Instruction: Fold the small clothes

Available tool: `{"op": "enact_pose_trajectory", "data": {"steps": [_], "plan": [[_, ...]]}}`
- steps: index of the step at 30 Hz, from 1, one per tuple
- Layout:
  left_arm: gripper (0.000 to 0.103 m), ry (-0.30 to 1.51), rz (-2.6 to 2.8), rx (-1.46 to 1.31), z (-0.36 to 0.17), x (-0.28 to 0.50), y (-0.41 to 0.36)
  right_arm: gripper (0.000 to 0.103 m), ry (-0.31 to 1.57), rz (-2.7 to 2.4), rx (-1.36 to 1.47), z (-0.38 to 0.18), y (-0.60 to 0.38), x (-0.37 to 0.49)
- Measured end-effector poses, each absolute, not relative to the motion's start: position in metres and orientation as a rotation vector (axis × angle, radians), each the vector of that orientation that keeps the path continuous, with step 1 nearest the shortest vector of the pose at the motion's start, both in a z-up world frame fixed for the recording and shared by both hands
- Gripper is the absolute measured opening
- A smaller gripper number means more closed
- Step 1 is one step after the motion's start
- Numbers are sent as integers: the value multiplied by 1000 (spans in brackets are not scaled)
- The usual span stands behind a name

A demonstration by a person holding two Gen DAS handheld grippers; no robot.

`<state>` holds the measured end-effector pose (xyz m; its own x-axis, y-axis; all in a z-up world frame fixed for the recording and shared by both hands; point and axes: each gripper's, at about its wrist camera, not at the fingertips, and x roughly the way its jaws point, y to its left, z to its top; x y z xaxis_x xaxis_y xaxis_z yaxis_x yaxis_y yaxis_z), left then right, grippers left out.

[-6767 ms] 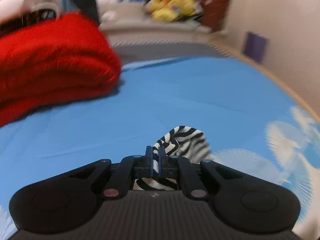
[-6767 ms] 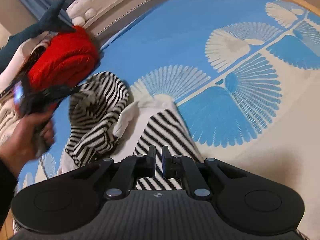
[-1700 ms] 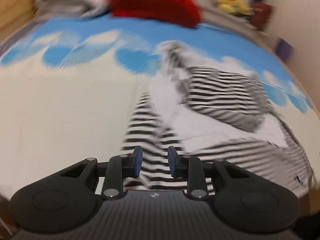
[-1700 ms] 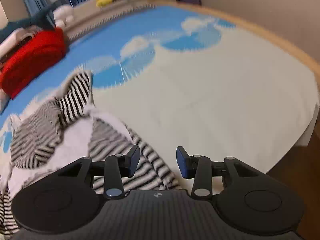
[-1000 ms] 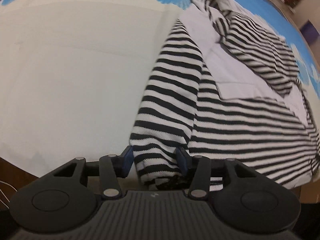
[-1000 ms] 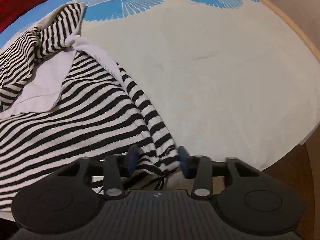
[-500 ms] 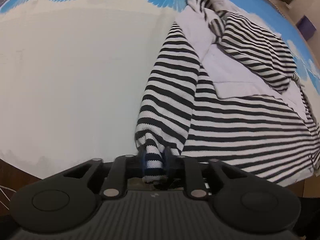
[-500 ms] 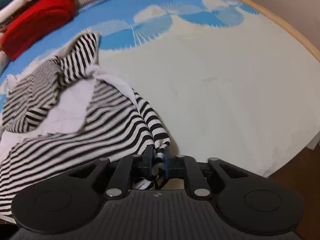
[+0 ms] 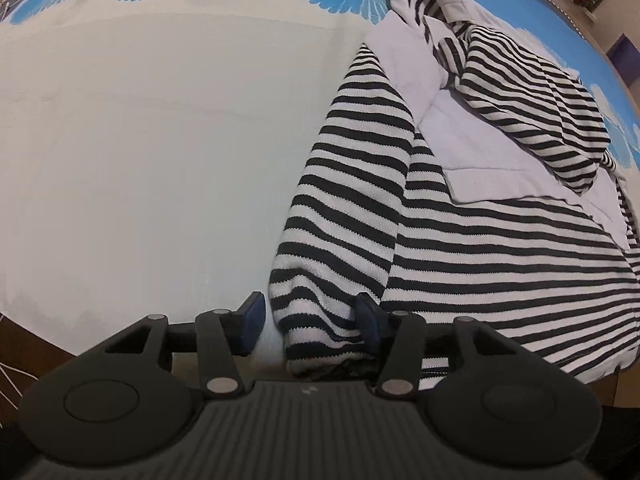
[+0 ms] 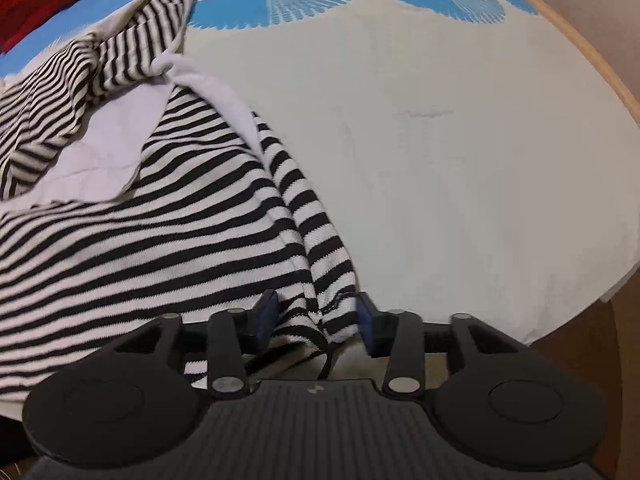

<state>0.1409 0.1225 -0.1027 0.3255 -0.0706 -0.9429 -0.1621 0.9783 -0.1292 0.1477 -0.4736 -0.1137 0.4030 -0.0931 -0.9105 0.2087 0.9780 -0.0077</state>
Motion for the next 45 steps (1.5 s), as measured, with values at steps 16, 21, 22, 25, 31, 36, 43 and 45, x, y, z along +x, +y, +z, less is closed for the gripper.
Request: {"op": "enact_pose_trajectory", "data": {"steps": [16,21,22,25,31,36,43,45], "plan": [[24,1235,20,-188,-100,139,118,29,1123,-172,101,-110,-470,143],[25,1236,20,-184,-101,139,117,29,1128,-169,86,-111,-468,144],[25,1236,20,-185,-101,139,117,29,1128,-169,84,-111,-467,144],[25,1237,20,-186,-102,139,117,29,1129,-168,82,-111,-468,144],[25,1241,17,-173,-104,139,116,21,1127,-167,81,-110,-467,145],[9,1231,-16,-118,-100,138,109,13,1086,-148,140,-100,-472,143],[6,1124,-136,-106,-47,129,97,10,905,-87,399,-51,-502,124],[6,1081,-168,-100,-28,122,97,10,857,-63,460,-35,-510,115]]}}
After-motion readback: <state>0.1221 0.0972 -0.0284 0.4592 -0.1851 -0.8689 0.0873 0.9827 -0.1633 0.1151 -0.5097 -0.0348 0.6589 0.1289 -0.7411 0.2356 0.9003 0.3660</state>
